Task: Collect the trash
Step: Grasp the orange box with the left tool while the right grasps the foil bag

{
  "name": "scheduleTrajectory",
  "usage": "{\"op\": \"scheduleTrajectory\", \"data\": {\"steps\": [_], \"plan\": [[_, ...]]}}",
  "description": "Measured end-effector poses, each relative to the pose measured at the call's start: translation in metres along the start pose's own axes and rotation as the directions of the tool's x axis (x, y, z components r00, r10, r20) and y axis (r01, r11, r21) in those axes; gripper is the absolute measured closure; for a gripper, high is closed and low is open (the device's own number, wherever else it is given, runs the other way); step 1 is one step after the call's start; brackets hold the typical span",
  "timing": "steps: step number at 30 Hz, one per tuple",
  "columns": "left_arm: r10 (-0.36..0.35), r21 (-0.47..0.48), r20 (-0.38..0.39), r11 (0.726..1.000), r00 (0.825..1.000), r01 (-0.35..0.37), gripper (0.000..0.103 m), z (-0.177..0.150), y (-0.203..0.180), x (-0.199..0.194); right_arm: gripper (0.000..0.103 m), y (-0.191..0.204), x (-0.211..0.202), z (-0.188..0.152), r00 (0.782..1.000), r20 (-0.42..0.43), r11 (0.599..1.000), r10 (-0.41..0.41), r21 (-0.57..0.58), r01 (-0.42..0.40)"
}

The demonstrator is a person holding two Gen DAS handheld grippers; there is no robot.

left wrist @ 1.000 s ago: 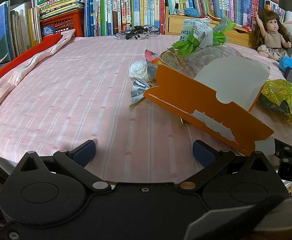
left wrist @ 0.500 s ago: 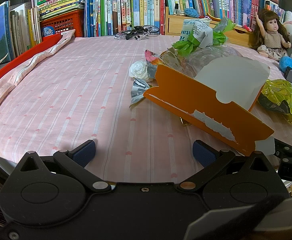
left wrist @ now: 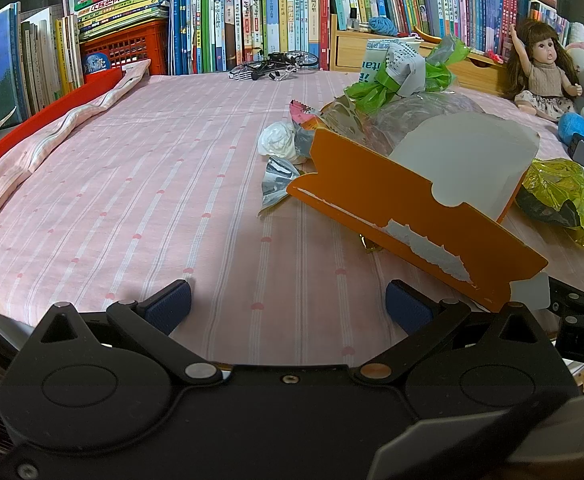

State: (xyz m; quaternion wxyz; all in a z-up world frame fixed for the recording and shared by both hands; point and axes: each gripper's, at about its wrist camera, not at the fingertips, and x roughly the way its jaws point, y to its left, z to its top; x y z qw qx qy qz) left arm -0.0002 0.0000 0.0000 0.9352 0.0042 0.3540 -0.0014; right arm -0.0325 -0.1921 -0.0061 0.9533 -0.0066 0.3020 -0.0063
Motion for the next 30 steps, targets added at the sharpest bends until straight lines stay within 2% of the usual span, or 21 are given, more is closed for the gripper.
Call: {"op": "scheduleTrajectory", "data": {"steps": [16,21,24,27,30], "plan": [[0.000,0.000,0.002,1.000,1.000,0.000,0.000,0.000,0.000,0.000,0.000,-0.001,0.000,-0.001,1.000,0.003,1.000,0.002,0.001,-0.002],[-0.007,0.004,0.039,1.000,0.999,0.007,0.000,-0.004,0.002,0.001,0.000,-0.001,-0.001,-0.003,1.000,0.017,1.000,0.004,0.002,-0.004],[-0.021,0.016,0.073,1.000,0.997,0.020,0.000,-0.010,0.004,-0.002,0.000,-0.001,-0.001,-0.003,1.000,0.020,1.000,0.004,0.003,-0.004],[-0.035,0.019,0.059,0.999,0.998,0.034,0.000,-0.007,0.006,-0.008,0.000,-0.001,-0.004,-0.003,1.000,0.025,1.000,0.002,0.001,-0.002],[-0.090,-0.015,0.049,0.996,0.995,0.090,0.000,-0.003,0.013,-0.018,0.000,-0.003,-0.013,-0.005,0.998,0.062,1.000,0.021,-0.004,-0.020]]}}
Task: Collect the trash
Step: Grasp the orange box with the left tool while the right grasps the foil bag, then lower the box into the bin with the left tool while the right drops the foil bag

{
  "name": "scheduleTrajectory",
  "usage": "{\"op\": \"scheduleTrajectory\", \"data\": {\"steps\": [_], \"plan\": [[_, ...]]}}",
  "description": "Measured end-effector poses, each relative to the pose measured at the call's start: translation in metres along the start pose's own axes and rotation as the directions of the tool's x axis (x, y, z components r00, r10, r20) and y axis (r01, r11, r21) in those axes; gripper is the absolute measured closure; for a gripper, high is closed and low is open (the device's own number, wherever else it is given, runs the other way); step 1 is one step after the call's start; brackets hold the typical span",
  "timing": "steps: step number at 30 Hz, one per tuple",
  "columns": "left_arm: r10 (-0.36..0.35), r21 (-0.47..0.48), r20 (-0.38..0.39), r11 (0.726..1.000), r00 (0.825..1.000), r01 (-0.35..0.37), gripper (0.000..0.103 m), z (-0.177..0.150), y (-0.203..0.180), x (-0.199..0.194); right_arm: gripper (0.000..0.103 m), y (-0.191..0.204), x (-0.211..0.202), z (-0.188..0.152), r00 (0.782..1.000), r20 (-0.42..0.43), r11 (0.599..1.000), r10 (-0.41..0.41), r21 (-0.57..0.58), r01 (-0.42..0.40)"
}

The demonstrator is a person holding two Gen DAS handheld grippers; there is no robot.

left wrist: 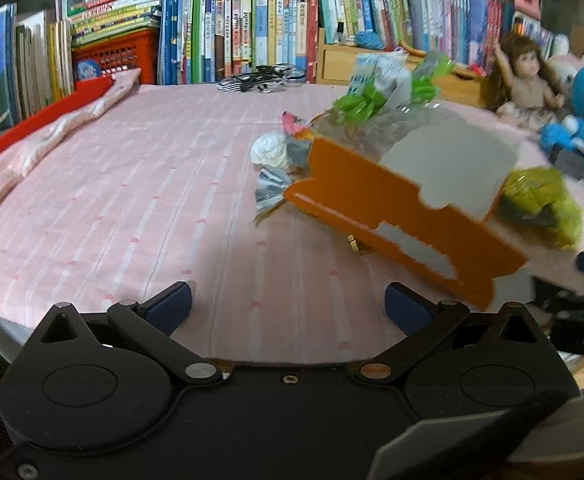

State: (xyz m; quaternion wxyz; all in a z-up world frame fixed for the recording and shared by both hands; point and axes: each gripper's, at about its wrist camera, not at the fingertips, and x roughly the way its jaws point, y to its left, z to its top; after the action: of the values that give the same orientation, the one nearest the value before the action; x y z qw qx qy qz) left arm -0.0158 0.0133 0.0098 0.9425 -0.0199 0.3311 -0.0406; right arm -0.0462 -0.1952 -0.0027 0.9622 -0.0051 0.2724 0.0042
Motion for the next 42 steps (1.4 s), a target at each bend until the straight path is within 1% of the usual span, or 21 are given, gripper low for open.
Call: {"op": "scheduleTrajectory", "data": {"steps": [3,6,8,11,14,18,20,21,22,23,24,25,26,27,28,29,30,31,36,39,42], "plan": [[-0.083,-0.054,0.047,0.995,0.995,0.085,0.000,0.004,0.008,-0.018,0.000,-0.003,-0.012,0.001,0.998,0.058,1.000,0.007,-0.002,-0.007],[-0.170,-0.091,0.087,0.980,0.982,0.177,0.001,0.011,0.014,-0.033,0.000,-0.009,-0.021,0.005,0.992,0.124,1.000,-0.006,-0.002,0.006],[-0.228,-0.116,0.090,0.964,0.969,0.238,0.001,0.015,0.014,-0.037,0.001,-0.013,-0.025,0.010,0.987,0.159,1.000,-0.015,0.000,0.015],[-0.304,-0.175,0.075,0.934,0.950,0.312,0.001,0.020,0.015,-0.032,0.001,-0.022,-0.018,0.018,0.986,0.164,1.000,-0.025,-0.002,0.025],[-0.336,-0.256,0.047,0.906,0.941,0.336,0.002,0.022,0.014,-0.017,0.000,-0.031,-0.005,0.026,0.988,0.153,1.000,-0.004,0.009,0.003],[-0.354,-0.370,-0.007,0.870,0.935,0.326,0.003,0.024,0.012,0.010,0.000,-0.041,0.016,0.032,0.993,0.116,0.999,0.021,0.034,-0.025],[-0.347,-0.397,-0.010,0.862,0.938,0.315,0.006,0.023,0.011,0.023,0.000,-0.046,0.029,0.033,0.996,0.088,0.998,0.031,0.052,-0.035],[-0.351,-0.395,0.013,0.859,0.936,0.327,0.011,0.023,0.010,0.026,0.000,-0.048,0.036,0.033,0.997,0.065,0.997,0.041,0.063,-0.045],[-0.347,-0.395,0.013,0.860,0.938,0.323,0.023,0.024,0.009,0.029,0.000,-0.049,0.041,0.031,0.998,0.050,0.996,0.045,0.075,-0.049],[-0.345,-0.398,0.005,0.860,0.938,0.319,0.031,0.024,0.007,0.032,0.000,-0.050,0.045,0.029,0.998,0.039,0.995,0.052,0.086,-0.055],[-0.345,-0.406,-0.010,0.859,0.938,0.312,0.047,0.024,0.006,0.036,0.000,-0.051,0.048,0.028,0.998,0.029,0.993,0.061,0.095,-0.064],[-0.350,-0.418,-0.025,0.855,0.937,0.308,0.059,0.026,0.005,0.038,0.000,-0.051,0.048,0.025,0.997,0.023,0.992,0.073,0.103,-0.075],[-0.350,-0.429,-0.037,0.851,0.936,0.302,0.060,0.026,0.005,0.039,0.006,-0.052,0.049,0.024,0.996,0.020,0.989,0.089,0.113,-0.090],[-0.352,-0.428,-0.035,0.851,0.935,0.304,0.064,0.026,0.004,0.039,0.009,-0.052,0.047,0.023,0.995,0.031,0.988,0.094,0.119,-0.097],[-0.351,-0.419,-0.034,0.855,0.936,0.306,0.071,0.026,0.003,0.037,0.010,-0.051,0.044,0.022,0.995,0.039,0.988,0.094,0.119,-0.098],[-0.343,-0.402,-0.031,0.864,0.939,0.302,0.076,0.027,0.001,0.035,0.011,-0.050,0.041,0.022,0.994,0.045,0.988,0.096,0.119,-0.101],[-0.330,-0.387,-0.027,0.874,0.943,0.295,0.090,0.027,-0.001,0.030,0.011,-0.051,0.038,0.022,0.994,0.055,0.987,0.099,0.121,-0.105],[-0.317,-0.371,-0.022,0.883,0.948,0.287,0.091,0.028,-0.003,0.026,0.012,-0.051,0.034,0.021,0.993,0.067,0.987,0.100,0.123,-0.107],[-0.298,-0.325,0.035,0.899,0.954,0.293,0.094,0.034,-0.004,0.004,0.014,-0.052,0.018,0.023,0.990,0.110,0.987,0.092,0.124,-0.105],[-0.269,-0.280,0.072,0.919,0.960,0.278,0.094,0.037,-0.007,-0.009,0.014,-0.050,0.009,0.025,0.988,0.133,0.990,0.080,0.103,-0.095],[-0.227,-0.232,0.103,0.941,0.968,0.245,0.095,0.037,-0.011,-0.020,0.014,-0.048,0.000,0.026,0.985,0.155,0.993,0.072,0.081,-0.085]]}}
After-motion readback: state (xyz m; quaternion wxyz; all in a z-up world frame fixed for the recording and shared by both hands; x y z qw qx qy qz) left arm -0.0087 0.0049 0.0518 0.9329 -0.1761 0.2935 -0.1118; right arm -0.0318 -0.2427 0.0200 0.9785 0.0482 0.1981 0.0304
